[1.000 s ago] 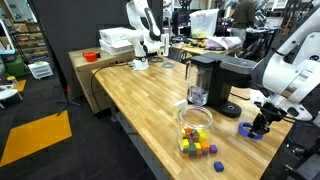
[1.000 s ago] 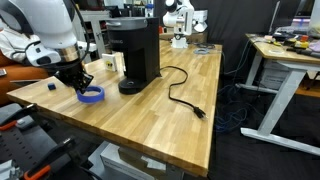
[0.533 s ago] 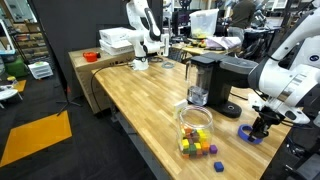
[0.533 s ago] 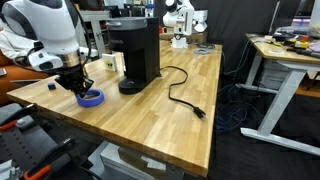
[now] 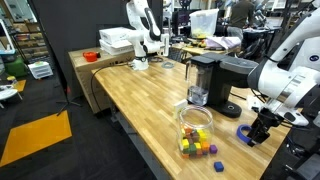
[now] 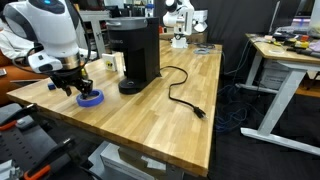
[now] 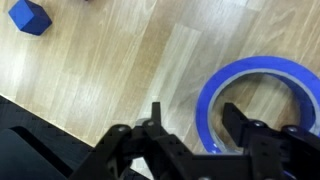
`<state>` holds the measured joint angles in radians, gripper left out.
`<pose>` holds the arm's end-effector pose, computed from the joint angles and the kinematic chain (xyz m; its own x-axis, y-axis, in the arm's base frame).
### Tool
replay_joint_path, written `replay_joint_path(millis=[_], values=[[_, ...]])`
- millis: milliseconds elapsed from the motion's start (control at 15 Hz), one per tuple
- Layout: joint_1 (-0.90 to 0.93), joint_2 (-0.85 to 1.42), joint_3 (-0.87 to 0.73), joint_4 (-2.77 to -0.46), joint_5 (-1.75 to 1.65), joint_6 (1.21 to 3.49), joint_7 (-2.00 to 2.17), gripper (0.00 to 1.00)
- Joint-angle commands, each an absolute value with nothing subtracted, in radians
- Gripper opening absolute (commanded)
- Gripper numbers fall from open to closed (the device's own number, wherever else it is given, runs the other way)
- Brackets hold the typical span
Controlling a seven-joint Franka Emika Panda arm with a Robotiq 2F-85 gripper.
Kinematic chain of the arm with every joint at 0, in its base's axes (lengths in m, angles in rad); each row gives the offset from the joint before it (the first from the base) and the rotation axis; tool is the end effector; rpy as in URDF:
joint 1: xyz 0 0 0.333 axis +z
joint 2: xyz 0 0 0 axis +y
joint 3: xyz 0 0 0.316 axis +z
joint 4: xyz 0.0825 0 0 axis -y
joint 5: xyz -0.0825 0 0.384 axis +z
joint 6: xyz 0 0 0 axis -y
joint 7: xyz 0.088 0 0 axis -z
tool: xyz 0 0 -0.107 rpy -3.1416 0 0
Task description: Move the blue masking tape forward
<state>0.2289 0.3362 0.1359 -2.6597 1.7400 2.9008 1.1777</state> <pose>0.3247 0.0688 0.1096 -0.8189 -0.5197 -0.2436 -0.5690 0.7905 0.2266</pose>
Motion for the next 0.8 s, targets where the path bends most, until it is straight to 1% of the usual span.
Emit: replay_joint_path(millis=[0, 67, 467, 733], values=[[0.226, 0.332, 0.13, -2.656, 1.767, 2.893, 1.131, 0.96], [0.229, 0.325, 0.13, -2.659, 1.764, 2.904, 1.127, 1.0], [0.24, 0.199, 0.142, -2.695, 1.756, 2.933, 1.078, 1.0], [0.246, 0.076, 0.186, -2.74, 1.743, 2.926, 1.083, 1.0]])
